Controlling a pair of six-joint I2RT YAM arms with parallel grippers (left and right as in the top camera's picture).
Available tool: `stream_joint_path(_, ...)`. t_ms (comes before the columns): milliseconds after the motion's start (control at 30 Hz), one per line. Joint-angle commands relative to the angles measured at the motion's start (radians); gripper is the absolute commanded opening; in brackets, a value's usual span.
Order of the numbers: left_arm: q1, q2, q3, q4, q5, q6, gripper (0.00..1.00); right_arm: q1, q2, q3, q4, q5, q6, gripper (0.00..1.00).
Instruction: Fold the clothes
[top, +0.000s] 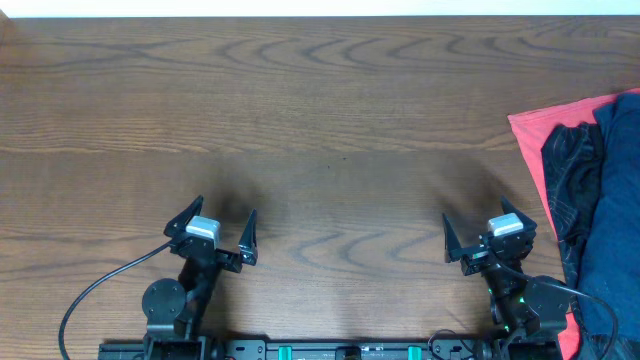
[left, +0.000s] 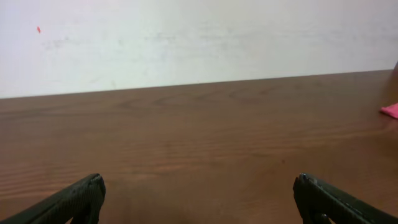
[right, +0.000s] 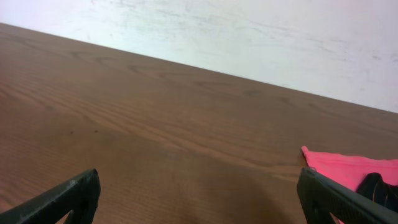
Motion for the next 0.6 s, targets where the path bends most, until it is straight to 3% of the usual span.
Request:
stream_joint_path(0,-0.004,-0.006,-0.019,0.041,0.003,0.02,0.98,-0.009,-0.002,-0.005,0.0,-0.008,-0.007,0.99)
stream_joint_path(433,-0.004,-0.005,-0.019,-0.027,0.002,-0.002,0.98,-0.009,-0.002,-0.005,0.027,-0.062,-0.002,0.99)
stream_joint_path(567,-0.004,-0.005,-0.014,0.139,0.002,-0.11,0.98,-0.009,-0.002,-0.005,0.217,-0.192,0.198,0.99)
